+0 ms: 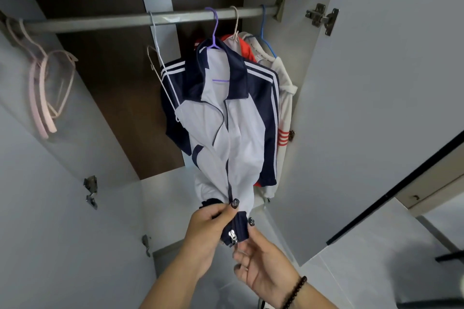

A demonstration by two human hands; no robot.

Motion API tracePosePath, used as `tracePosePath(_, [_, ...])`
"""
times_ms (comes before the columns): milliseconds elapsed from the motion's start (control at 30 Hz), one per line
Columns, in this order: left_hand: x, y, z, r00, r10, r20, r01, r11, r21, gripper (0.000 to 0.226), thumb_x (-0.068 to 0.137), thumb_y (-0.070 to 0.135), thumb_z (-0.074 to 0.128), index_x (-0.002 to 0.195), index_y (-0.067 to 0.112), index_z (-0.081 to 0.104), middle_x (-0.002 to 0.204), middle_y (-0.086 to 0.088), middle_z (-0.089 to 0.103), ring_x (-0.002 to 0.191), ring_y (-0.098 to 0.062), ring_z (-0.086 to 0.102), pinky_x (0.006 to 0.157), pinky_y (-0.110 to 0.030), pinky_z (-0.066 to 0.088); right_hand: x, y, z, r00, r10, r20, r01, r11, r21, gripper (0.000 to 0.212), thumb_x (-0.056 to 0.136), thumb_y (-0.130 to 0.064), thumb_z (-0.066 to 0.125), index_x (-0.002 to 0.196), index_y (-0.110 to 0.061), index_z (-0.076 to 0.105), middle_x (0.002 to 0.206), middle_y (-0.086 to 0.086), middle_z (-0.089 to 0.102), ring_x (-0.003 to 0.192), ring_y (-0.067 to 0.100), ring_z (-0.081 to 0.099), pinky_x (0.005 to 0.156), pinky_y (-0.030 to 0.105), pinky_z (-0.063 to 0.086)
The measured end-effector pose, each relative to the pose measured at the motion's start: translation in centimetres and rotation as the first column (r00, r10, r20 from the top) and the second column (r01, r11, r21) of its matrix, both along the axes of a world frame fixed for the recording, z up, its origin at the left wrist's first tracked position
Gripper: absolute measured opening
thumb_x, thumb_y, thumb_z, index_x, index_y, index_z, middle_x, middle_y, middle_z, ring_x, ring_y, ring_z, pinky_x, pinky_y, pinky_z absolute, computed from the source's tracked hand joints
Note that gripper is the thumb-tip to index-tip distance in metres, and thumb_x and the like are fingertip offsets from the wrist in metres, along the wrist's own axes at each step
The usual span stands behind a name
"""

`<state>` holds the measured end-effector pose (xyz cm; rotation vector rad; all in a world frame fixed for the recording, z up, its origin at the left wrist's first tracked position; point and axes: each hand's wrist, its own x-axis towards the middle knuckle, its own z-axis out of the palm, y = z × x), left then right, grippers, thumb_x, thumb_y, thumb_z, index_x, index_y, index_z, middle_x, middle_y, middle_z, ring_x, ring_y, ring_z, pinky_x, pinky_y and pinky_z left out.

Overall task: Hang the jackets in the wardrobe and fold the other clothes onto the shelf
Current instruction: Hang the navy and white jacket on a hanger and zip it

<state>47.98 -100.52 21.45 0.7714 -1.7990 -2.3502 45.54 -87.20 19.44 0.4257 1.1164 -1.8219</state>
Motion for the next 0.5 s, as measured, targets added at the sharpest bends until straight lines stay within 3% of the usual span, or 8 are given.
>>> tracePosePath(67, [0.4, -0.4, -0.1, 0.995, -0.09, 0.053, 0.095, 0.989, -0.11, 0.034, 0.081, 0.042, 0.071, 0.081, 0.008, 0.076, 0.086, -0.023, 0.071, 0.078, -0.028, 0.065, 0.075, -0.04, 0.051, -0.2, -0.2, -0.1, 0.999, -0.036, -0.016, 0.035, 0.997, -0.064, 0.015, 0.072, -0.019, 0.073, 0.077, -0.005, 0.074, 0.068, 0.012, 0.063, 0.048, 0.013, 0.056, 0.044, 0.023, 0.046])
tracePosePath(167, [1.1, -1.2, -0.4, 0.979, -0.156, 0.131, 0.188, 0.942, -0.278, 0.02, 0.093, 0.023, 0.063, 0.081, 0.025, 0.078, 0.089, -0.012, 0.074, 0.084, -0.021, 0.069, 0.078, -0.029, 0.052, -0.5, -0.1, -0.4, 0.998, -0.021, -0.058, 0.019, 1.0, -0.022, 0.008, 0.065, -0.005, 0.073, 0.072, -0.002, 0.075, 0.068, 0.016, 0.066, 0.046, 0.013, 0.059, 0.042, 0.021, 0.05])
tracePosePath(233, [1.5, -1.6, -0.5, 0.969, -0.164, 0.187, 0.222, 0.907, -0.358, 0.039, 0.093, 0.008, 0.056, 0.082, 0.038, 0.077, 0.09, 0.0, 0.075, 0.089, -0.014, 0.069, 0.08, -0.019, 0.052, -0.9, 0.1, -0.6, 0.997, -0.032, -0.073, 0.035, 0.999, 0.03, 0.002, 0.065, -0.001, 0.072, 0.066, -0.002, 0.074, 0.063, 0.017, 0.066, 0.045, 0.013, 0.061, 0.042, 0.02, 0.051])
tracePosePath(300, [1.8, -1.7, -0.7, 0.958, -0.167, 0.234, 0.246, 0.897, -0.367, 0.048, 0.091, -0.001, 0.051, 0.088, 0.039, 0.078, 0.09, 0.0, 0.075, 0.089, -0.014, 0.07, 0.083, -0.026, 0.057, -1.3, 0.2, -0.8, 0.994, -0.032, -0.101, 0.041, 0.995, 0.093, 0.011, 0.073, 0.002, 0.07, 0.064, -0.001, 0.073, 0.063, 0.016, 0.066, 0.046, 0.014, 0.061, 0.043, 0.02, 0.052])
tracePosePath(333, [1.9, -1.6, -0.8, 0.955, -0.155, 0.252, 0.24, 0.904, -0.353, 0.05, 0.09, -0.003, 0.051, 0.087, 0.04, 0.077, 0.09, 0.0, 0.075, 0.085, -0.013, 0.071, 0.077, -0.028, 0.059, -1.4, 0.3, -0.9, 0.993, -0.028, -0.115, 0.042, 0.992, 0.119, 0.015, 0.078, 0.003, 0.068, 0.064, -0.001, 0.072, 0.064, 0.017, 0.067, 0.047, 0.014, 0.062, 0.043, 0.02, 0.052])
tracePosePath(433, [2.4, -1.4, -0.7, 0.971, -0.036, 0.234, 0.115, 0.936, -0.333, 0.053, 0.087, -0.003, 0.058, 0.067, 0.045, 0.068, 0.085, 0.008, 0.07, 0.069, -0.005, 0.07, 0.062, -0.022, 0.058, -1.7, 0.7, -1.2, 0.992, -0.027, -0.123, 0.044, 0.989, 0.14, 0.025, 0.084, 0.004, 0.064, 0.061, -0.003, 0.072, 0.067, 0.018, 0.068, 0.05, 0.015, 0.065, 0.044, 0.02, 0.053])
tracePosePath(500, [2.6, -1.5, -0.7, 0.983, 0.026, 0.181, 0.039, 0.938, -0.344, 0.054, 0.082, -0.003, 0.064, 0.053, 0.043, 0.066, 0.07, 0.013, 0.065, 0.068, -0.006, 0.067, 0.07, -0.032, 0.061, -1.8, 0.9, -1.4, 0.994, -0.051, -0.102, 0.063, 0.991, 0.119, 0.029, 0.084, 0.006, 0.062, 0.059, -0.003, 0.073, 0.068, 0.017, 0.069, 0.051, 0.016, 0.066, 0.045, 0.02, 0.053])
